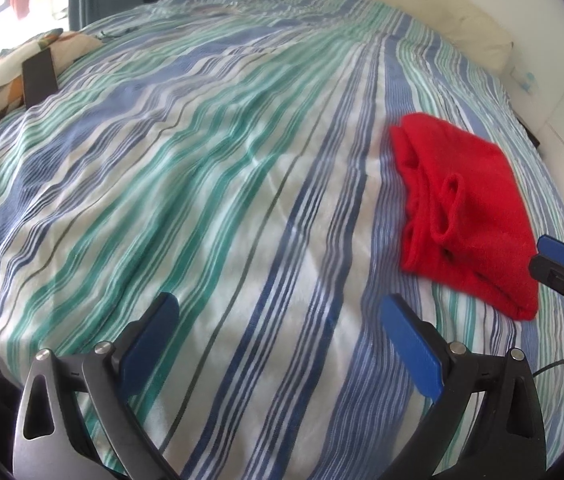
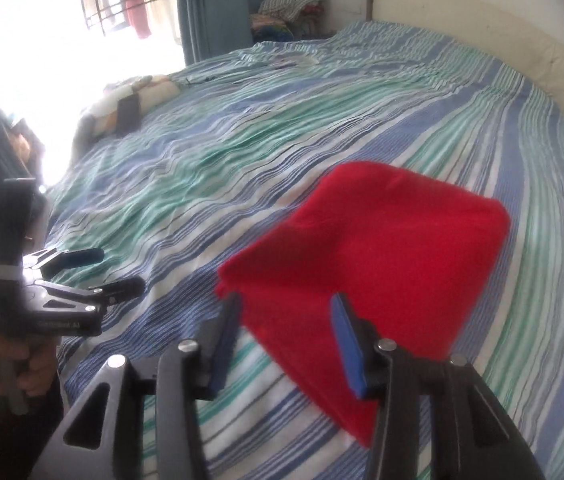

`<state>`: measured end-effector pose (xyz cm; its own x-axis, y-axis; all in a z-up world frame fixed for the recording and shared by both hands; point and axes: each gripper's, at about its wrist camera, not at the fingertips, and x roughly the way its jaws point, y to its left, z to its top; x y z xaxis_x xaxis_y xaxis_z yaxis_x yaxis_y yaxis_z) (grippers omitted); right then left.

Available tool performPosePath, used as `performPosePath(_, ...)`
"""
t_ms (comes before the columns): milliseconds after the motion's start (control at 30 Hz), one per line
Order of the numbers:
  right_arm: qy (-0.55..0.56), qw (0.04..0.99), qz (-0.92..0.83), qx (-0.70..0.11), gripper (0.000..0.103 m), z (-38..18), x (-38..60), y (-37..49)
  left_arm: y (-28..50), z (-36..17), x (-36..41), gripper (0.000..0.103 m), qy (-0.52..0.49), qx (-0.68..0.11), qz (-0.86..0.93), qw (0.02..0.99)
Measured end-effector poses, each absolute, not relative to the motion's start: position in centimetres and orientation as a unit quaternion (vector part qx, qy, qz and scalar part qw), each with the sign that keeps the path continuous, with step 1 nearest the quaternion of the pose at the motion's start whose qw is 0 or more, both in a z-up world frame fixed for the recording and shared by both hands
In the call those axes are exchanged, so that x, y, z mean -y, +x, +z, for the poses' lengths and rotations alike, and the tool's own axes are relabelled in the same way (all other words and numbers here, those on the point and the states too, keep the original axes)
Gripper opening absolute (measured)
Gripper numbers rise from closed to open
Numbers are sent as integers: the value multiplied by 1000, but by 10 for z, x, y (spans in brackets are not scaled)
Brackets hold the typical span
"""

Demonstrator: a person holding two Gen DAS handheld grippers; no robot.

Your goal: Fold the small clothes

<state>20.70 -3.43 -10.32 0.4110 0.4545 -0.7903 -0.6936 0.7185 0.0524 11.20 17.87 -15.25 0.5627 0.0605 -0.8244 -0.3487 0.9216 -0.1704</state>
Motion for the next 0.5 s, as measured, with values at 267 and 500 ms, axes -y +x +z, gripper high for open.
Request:
performPosePath(267,-135,811,291,-489,56,-172,58,217,115,-161,-174,101,-135,-474,125,861)
performPosePath(500,-87,825,284,-481,74,-145,74,204,112,-152,-171,101,-169,-470,76,863)
